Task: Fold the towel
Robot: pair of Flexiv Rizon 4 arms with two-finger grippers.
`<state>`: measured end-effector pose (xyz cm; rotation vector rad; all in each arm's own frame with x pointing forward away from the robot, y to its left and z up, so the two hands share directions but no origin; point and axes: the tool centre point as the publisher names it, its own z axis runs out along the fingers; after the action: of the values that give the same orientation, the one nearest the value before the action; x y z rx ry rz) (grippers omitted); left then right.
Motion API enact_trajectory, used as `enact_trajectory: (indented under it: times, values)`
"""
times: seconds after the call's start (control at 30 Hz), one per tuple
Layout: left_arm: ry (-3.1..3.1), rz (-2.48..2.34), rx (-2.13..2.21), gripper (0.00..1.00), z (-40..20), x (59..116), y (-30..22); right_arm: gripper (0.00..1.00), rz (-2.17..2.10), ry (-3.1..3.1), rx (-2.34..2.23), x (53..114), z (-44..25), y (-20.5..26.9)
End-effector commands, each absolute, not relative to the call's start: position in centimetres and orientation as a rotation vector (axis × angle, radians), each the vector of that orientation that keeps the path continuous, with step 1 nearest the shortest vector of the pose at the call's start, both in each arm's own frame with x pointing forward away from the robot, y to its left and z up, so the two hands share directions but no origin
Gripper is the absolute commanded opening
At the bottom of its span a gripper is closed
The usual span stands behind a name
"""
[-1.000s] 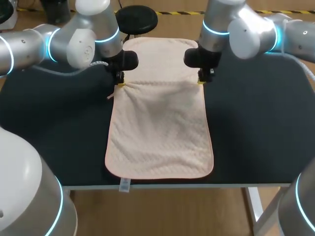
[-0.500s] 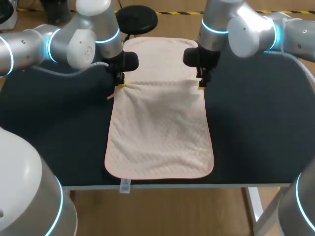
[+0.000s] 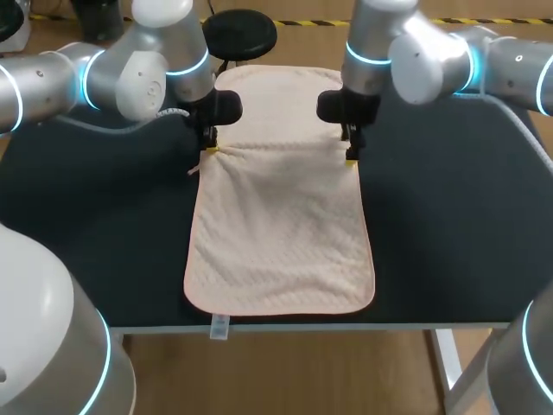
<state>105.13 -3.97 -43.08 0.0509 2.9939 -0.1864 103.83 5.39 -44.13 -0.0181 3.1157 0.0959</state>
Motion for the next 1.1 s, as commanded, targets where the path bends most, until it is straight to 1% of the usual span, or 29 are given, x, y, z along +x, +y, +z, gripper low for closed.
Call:
enact_trajectory:
  times: [0.03,0.27,0.47,0.6,0.83,1.1]
  values:
    - [2.995,-0.192,0.055,0.00,-43.1,105.1,-3.9,0.00,0.079,3.130,-0.008,104.2,-44.7,5.3]
    - [2.990,-0.200,0.058,0.00,-43.1,105.3,-4.1,0.00,0.071,3.120,0.004,103.9,-44.7,4.8]
    - [2.988,-0.203,0.054,0.00,-43.0,105.3,-4.1,0.00,0.104,3.089,-0.003,103.8,-43.3,4.8]
    - [2.971,-0.228,0.030,0.00,-41.8,105.2,-4.0,0.00,0.128,3.064,0.007,103.5,-41.8,4.5]
    - [2.874,-0.268,0.000,0.00,-37.4,105.4,-3.8,0.00,0.123,2.945,-0.028,103.8,-36.9,3.5]
    - [2.647,-0.273,-0.005,0.00,-28.7,106.7,-4.2,0.00,0.099,2.777,-0.166,105.8,-28.7,3.2]
